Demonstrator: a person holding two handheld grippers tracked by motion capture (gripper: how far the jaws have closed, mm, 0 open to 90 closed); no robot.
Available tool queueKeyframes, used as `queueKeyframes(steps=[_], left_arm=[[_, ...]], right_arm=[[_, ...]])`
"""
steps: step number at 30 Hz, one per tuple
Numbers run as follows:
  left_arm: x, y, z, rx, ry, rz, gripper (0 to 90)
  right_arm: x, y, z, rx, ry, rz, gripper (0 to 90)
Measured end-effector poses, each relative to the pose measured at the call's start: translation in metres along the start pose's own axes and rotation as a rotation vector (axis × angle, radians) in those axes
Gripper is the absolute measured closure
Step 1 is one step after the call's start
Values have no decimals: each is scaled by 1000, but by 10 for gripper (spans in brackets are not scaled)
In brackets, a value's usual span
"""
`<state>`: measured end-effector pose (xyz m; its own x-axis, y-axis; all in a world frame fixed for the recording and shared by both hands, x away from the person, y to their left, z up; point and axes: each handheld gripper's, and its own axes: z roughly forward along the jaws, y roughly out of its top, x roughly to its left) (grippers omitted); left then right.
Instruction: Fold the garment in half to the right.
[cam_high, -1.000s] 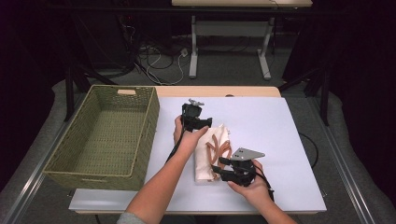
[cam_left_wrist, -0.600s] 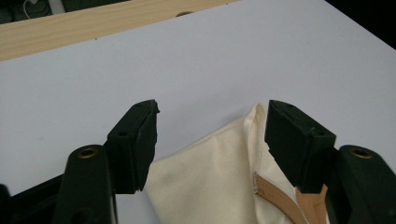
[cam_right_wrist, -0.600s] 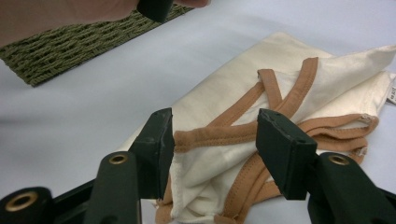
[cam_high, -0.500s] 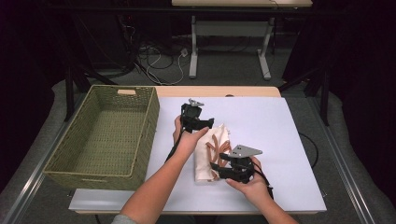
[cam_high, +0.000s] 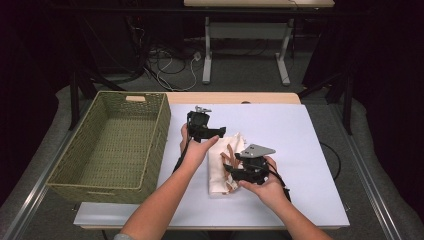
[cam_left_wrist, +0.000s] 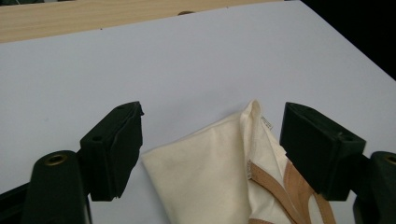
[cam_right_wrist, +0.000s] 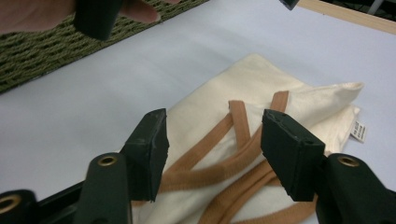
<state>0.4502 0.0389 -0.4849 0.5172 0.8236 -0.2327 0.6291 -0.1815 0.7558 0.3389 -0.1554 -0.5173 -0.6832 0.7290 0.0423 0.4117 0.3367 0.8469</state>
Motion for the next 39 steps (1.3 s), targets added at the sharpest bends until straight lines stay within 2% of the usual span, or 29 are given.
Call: queueKeyframes(steps=[4,9,11,13,26,31,34,38,39], left_arm=[[5,-1,-3,-14,-6,-4,162],[10,-4,-5,-11,-14,-14,154],[11,-4,-5,-9,13,-19,154],[13,-6,-5,-12,11,-25,154],[26,-12,-10,-21,25,-58,155],[30,-14,-10,-20,27,-69,155],[32,-15,-11,-23,30,-75,155],[33,-15,-11,-24,29,-77,156],[33,-15,-12,-23,29,-78,156]], right_arm=[[-1,8,8,16,0,-1,392],[-2,16,20,41,-8,-10,391],[-3,18,25,50,-9,-6,391],[-4,19,29,57,-16,-6,391],[-11,20,51,95,-50,7,391],[-10,23,55,90,-66,11,399],[-10,24,58,84,-89,-4,417],[-9,23,64,102,-98,-13,426],[-9,22,70,122,-105,-13,431]])
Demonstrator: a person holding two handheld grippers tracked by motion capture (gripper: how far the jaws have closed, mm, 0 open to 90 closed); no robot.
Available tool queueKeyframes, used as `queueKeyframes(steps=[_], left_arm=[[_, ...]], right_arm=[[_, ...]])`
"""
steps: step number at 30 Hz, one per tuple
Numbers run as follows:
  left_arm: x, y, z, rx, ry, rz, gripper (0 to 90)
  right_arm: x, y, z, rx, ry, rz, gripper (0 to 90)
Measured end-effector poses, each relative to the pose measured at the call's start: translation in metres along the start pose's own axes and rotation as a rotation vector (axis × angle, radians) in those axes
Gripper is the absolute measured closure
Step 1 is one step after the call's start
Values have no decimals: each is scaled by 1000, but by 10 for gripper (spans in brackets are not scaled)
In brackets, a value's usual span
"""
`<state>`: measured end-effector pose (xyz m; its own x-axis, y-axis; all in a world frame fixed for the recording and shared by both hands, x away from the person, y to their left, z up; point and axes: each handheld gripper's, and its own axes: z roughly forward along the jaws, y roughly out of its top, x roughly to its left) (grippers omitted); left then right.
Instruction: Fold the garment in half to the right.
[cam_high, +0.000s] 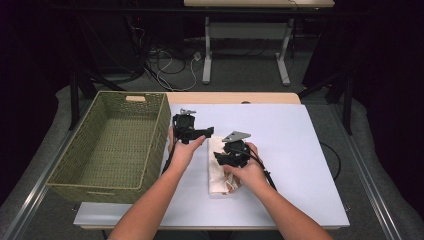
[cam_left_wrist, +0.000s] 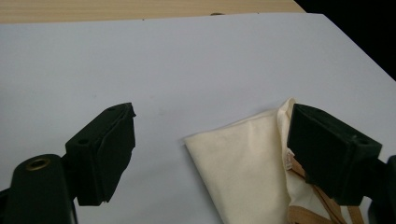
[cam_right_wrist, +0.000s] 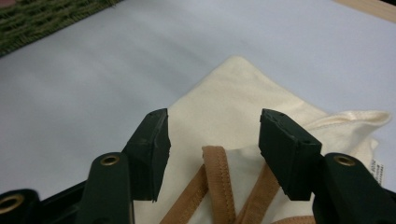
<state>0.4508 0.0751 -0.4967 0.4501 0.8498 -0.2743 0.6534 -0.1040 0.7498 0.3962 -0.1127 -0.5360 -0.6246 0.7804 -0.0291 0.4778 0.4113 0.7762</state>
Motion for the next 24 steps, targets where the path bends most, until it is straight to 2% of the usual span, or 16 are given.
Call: queueKeyframes(steps=[7,13,14,17,19,22,24], left_arm=[[1,-1,0,1,0,1,156],[3,-3,0,4,3,-5,156],[4,-3,0,5,3,-5,156],[5,-3,0,6,5,-7,157],[5,-3,0,7,6,-8,157],[5,-3,0,6,6,-7,157],[4,-3,0,7,9,-7,157]], right_arm=[[2,-3,9,54,-18,16,492],[1,-4,12,79,-26,51,597],[0,-5,13,98,-35,57,653],[-1,-6,13,110,-55,41,745],[-1,-6,13,115,-56,59,811],[-2,-4,11,138,-49,84,866],[-3,-5,11,118,-41,103,882]])
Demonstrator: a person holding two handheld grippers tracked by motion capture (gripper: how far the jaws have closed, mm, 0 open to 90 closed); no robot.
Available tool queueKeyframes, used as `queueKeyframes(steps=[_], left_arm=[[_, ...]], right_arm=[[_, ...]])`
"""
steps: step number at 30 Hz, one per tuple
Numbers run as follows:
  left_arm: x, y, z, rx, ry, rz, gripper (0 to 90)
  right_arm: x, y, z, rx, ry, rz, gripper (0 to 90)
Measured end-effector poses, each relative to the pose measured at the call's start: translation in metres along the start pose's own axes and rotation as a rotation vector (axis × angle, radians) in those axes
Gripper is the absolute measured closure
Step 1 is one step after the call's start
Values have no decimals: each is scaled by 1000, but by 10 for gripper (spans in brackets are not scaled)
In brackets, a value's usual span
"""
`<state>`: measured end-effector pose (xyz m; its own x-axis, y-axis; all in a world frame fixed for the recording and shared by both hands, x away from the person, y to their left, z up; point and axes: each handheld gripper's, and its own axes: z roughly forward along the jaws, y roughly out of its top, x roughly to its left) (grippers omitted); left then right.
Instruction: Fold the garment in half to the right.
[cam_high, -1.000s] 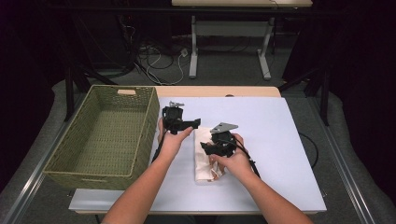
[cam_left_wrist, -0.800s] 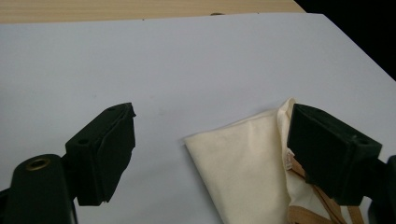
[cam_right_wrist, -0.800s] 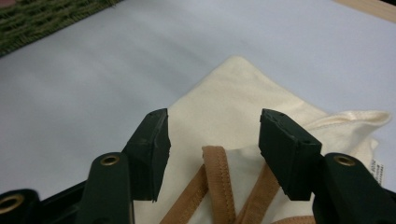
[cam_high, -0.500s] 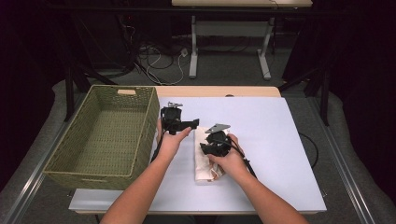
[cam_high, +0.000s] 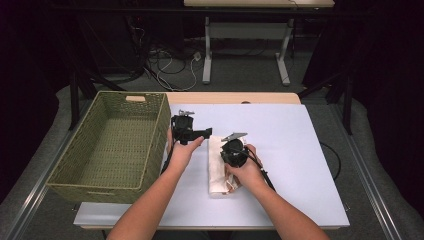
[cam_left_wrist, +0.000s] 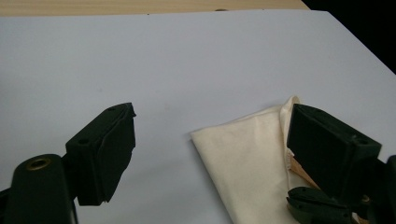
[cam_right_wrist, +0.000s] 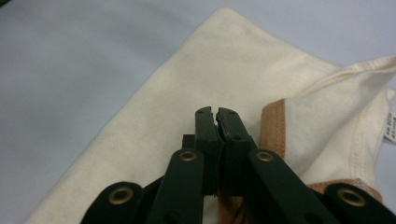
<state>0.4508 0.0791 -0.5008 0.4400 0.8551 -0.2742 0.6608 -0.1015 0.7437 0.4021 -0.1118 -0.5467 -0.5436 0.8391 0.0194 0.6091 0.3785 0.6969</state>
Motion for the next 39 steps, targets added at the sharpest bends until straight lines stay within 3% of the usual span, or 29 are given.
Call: queueKeyframes(steps=[3,12,24,30,39], left_arm=[[0,0,1,0,1,-3,157],[-1,-1,3,6,-4,-3,158],[-5,-3,7,16,-7,5,160],[-7,-4,10,23,-6,13,161],[-5,-8,15,41,8,8,161]], right_arm=[[-2,1,-5,12,-2,26,886],[-7,0,-19,-47,14,48,887],[-30,-15,-41,-109,58,138,887],[-39,-24,-46,-114,68,170,886],[-47,-37,-51,-122,48,186,882]])
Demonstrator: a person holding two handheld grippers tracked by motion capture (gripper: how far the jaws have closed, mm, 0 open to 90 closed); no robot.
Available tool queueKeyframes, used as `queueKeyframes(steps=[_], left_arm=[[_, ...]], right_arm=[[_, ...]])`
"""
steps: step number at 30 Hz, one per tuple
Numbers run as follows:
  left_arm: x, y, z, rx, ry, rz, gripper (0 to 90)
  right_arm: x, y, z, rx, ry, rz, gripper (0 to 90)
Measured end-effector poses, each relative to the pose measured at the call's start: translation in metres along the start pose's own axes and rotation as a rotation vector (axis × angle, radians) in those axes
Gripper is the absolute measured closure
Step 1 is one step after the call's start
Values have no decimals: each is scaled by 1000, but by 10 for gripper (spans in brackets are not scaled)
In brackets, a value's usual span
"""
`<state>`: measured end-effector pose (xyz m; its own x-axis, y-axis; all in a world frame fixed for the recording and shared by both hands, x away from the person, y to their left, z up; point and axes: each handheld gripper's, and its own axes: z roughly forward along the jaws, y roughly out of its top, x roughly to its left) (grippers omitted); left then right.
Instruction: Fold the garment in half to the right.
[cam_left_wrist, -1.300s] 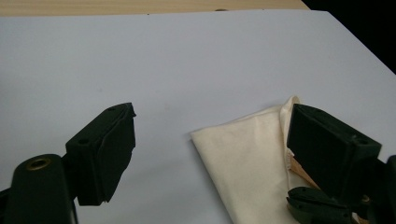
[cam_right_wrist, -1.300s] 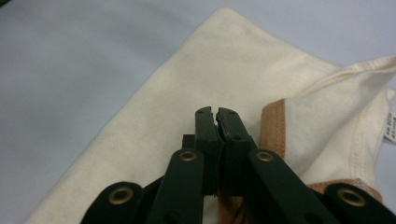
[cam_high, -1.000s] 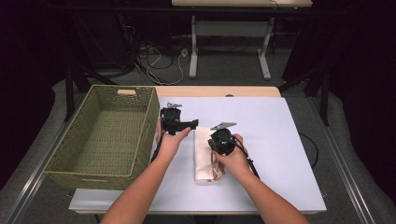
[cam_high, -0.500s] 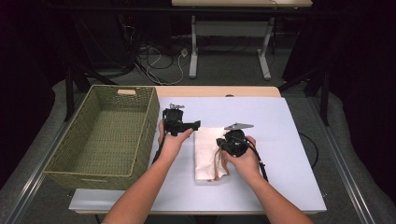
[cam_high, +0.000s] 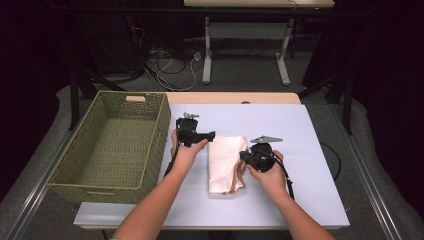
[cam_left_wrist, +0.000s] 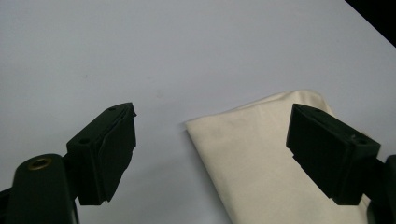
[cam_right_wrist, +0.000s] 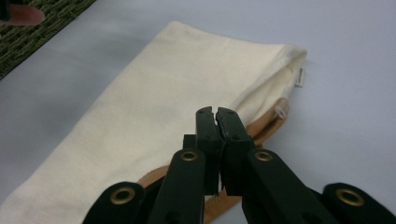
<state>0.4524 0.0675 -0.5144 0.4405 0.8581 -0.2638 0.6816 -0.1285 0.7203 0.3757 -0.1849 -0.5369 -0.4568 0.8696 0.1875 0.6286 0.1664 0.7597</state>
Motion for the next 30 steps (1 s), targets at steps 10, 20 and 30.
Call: queueKeyframes(steps=[10,20,30], left_arm=[[-1,-1,4,10,-14,-2,165],[-1,0,7,17,-40,-7,186],[3,2,11,27,-59,-36,205]], right_arm=[[-11,-11,-7,7,-16,16,835],[-6,-11,-21,-49,4,-40,695],[0,-10,-24,-43,19,-113,583]])
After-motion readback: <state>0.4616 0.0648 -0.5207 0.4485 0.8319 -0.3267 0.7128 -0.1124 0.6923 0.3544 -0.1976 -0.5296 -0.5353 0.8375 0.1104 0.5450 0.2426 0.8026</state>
